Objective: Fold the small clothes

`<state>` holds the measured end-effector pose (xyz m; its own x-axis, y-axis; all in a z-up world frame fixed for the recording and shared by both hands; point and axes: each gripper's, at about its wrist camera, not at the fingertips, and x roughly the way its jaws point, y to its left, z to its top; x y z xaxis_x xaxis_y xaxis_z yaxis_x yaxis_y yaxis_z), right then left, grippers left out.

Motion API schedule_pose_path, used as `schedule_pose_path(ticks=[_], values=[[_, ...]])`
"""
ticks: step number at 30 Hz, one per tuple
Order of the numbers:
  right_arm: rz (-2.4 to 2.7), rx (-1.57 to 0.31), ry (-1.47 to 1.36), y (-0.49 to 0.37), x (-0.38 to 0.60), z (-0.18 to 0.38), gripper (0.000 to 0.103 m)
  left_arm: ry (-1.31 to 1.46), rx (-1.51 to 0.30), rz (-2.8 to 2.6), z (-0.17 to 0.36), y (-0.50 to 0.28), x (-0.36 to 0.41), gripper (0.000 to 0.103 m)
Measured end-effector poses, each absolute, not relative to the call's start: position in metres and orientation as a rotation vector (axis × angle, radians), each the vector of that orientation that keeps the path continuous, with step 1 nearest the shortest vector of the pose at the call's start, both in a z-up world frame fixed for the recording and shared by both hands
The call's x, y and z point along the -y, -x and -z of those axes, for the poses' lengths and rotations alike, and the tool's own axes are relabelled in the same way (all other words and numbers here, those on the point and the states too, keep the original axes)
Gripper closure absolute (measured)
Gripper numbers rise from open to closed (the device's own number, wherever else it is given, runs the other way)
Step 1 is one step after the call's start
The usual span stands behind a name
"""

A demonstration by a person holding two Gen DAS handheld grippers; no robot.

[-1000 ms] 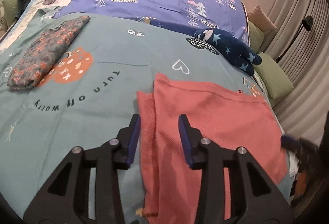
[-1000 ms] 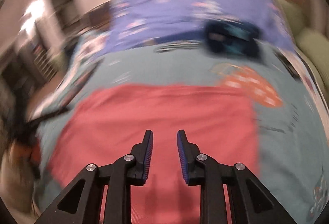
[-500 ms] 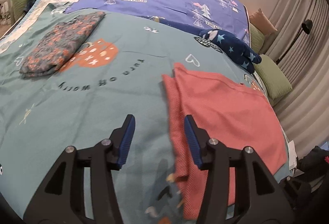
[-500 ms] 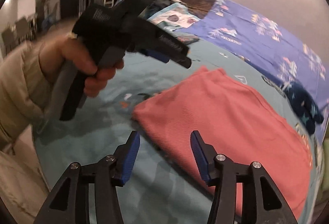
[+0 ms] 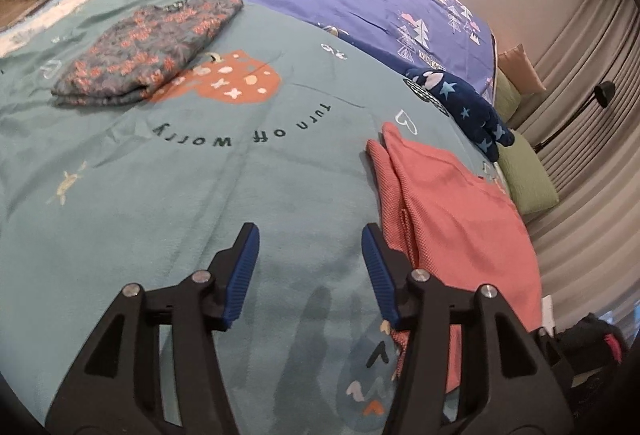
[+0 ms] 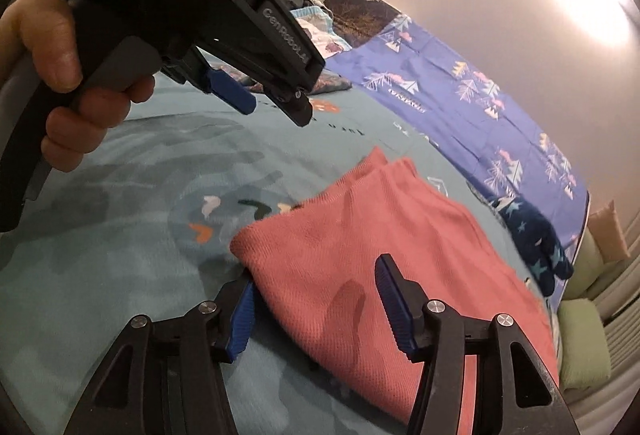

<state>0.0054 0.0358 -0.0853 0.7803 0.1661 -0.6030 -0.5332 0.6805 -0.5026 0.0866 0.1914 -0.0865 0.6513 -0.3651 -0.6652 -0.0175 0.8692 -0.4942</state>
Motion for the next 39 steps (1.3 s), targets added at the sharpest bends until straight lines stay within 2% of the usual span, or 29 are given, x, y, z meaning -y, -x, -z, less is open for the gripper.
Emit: schedule_pose_path(ticks=[2, 4, 5, 6, 13, 19, 20, 21, 22, 23, 39], values=[[-0.432, -0.561, 0.705, -0.012, -0.034, 0.083, 0.051, 0.513, -0.854, 0.241, 0.088, -0.090, -0.190, 0.048], [-0.450, -0.578, 0.686, -0.011, -0.033, 0.081, 0.064, 0.533, -0.861, 0.279, 0.089, -0.095, -0.187, 0.048], [-0.459, -0.588, 0.674, -0.012, -0.032, 0.080, 0.085, 0.551, -0.871, 0.311, 0.090, -0.099, -0.185, 0.047], [-0.464, -0.592, 0.658, -0.012, -0.031, 0.078, 0.097, 0.564, -0.881, 0.332, 0.092, -0.102, -0.183, 0.045], [-0.539, -0.640, 0.359, -0.020, 0.000, 0.046, 0.099, 0.683, -0.966, 0.478, 0.100, -0.139, -0.159, 0.037], [-0.551, -0.660, 0.323, -0.022, 0.003, 0.042, 0.099, 0.726, -1.009, 0.539, 0.100, -0.185, -0.134, 0.037], [-0.550, -0.661, 0.320, -0.021, 0.003, 0.042, 0.099, 0.721, -1.013, 0.542, 0.100, -0.191, -0.131, 0.045], [-0.550, -0.662, 0.316, -0.021, 0.003, 0.041, 0.099, 0.706, -1.023, 0.540, 0.100, -0.198, -0.127, 0.071], [-0.552, -0.664, 0.310, -0.021, 0.004, 0.041, 0.099, 0.685, -1.047, 0.530, 0.101, -0.204, -0.123, 0.087], [-0.552, -0.664, 0.301, -0.022, 0.005, 0.039, 0.099, 0.675, -1.069, 0.517, 0.103, -0.208, -0.120, 0.095], [-0.561, -0.614, 0.142, -0.015, 0.052, 0.015, 0.099, 0.528, -1.005, 0.492, 0.039, -0.206, -0.086, 0.095]])
